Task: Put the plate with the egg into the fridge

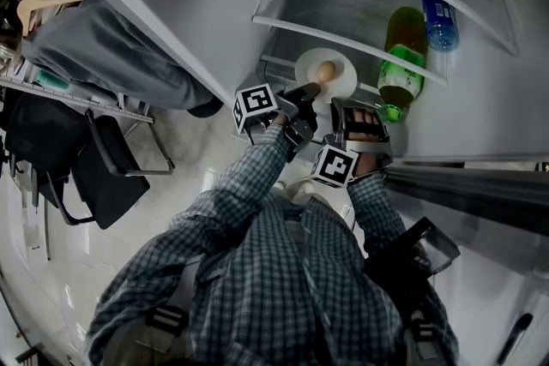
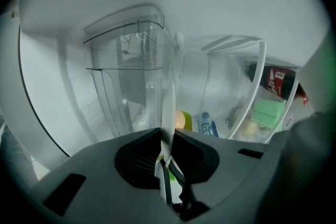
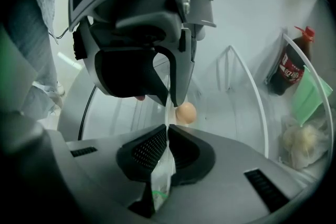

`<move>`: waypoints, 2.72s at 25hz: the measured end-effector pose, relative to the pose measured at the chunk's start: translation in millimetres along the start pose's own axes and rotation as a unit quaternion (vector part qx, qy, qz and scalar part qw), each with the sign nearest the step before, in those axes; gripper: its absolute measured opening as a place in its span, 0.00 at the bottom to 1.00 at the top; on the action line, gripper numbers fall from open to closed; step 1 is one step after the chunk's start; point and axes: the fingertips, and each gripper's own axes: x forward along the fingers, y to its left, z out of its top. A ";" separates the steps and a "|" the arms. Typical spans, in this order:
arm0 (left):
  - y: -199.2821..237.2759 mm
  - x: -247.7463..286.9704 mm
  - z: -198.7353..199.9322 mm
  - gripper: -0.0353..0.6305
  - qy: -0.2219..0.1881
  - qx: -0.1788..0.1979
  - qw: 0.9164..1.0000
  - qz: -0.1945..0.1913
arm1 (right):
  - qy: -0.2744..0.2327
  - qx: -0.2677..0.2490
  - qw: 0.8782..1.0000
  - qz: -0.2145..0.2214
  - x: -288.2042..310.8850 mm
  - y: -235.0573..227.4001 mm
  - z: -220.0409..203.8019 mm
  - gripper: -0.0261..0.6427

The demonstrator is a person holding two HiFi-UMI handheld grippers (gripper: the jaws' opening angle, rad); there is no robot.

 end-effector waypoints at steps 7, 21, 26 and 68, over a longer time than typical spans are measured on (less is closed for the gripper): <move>-0.4 -1.0 -4.1 0.10 0.012 -0.003 1.000 -0.004 | 0.007 0.006 1.000 0.002 3.8 -2.4 -1.6 0.07; -0.5 -2.6 -19.3 0.10 0.039 0.008 0.999 -0.006 | 0.025 0.008 1.000 0.005 16.3 -5.5 -7.8 0.07; 0.3 -0.3 -13.7 0.10 0.030 0.007 1.000 -0.004 | 0.024 0.007 1.000 0.006 21.6 -6.1 -7.2 0.07; 0.8 -22.0 -27.0 0.14 0.049 0.122 0.991 -0.004 | -0.040 0.142 0.989 0.025 -6.5 -3.0 -2.4 0.14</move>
